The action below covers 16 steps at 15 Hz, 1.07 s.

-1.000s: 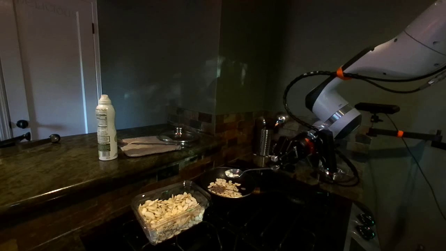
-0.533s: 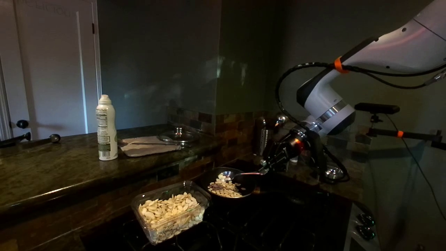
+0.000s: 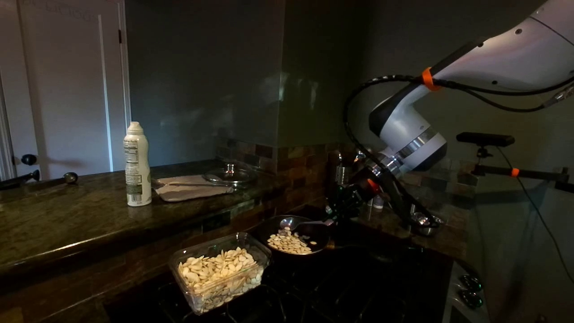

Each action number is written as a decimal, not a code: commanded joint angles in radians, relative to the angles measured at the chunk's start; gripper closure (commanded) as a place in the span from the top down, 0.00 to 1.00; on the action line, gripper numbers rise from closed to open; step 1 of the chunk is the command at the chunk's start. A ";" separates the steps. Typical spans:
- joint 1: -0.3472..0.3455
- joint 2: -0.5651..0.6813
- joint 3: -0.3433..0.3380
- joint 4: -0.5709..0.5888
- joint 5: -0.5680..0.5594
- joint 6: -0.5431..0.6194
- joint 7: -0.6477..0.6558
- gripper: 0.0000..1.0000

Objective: Transfer a spoonful of contents from the left bowl to the right bowl

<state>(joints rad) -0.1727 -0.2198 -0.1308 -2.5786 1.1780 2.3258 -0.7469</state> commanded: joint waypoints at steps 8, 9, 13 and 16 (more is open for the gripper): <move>0.014 0.016 -0.009 -0.032 -0.017 0.022 0.053 0.01; 0.014 0.021 -0.008 -0.032 -0.020 0.026 0.060 0.28; 0.010 0.034 -0.006 -0.035 -0.047 0.041 0.106 0.49; 0.009 0.014 -0.009 -0.044 -0.058 0.049 0.132 0.71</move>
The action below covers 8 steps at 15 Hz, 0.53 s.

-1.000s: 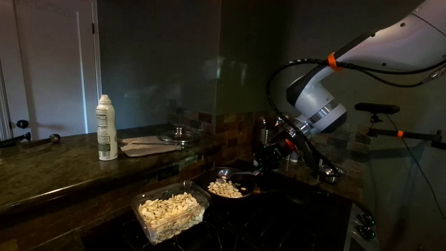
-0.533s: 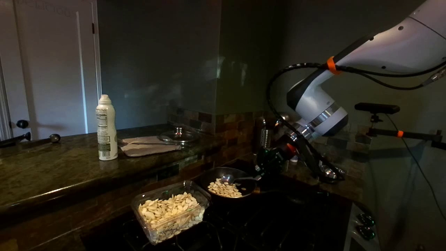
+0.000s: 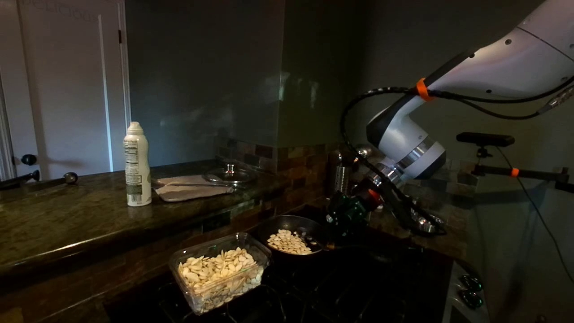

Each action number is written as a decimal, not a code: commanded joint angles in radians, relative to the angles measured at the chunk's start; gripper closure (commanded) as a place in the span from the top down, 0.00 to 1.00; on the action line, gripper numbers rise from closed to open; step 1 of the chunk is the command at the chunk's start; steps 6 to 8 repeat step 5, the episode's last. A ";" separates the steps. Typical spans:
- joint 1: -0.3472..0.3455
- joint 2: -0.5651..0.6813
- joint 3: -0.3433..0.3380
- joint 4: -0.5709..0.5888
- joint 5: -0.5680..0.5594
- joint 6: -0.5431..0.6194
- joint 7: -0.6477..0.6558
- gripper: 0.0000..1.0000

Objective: Transfer a spoonful of contents from the left bowl to the right bowl

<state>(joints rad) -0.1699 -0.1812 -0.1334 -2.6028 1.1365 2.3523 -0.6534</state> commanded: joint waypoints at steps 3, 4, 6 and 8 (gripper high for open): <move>0.011 -0.013 -0.013 0.000 0.000 -0.006 0.003 0.95; 0.012 -0.020 -0.013 0.001 0.001 -0.009 0.002 0.76; 0.012 -0.021 -0.013 0.002 0.000 -0.009 0.002 0.84; 0.012 -0.021 -0.013 0.002 0.000 -0.009 0.002 0.84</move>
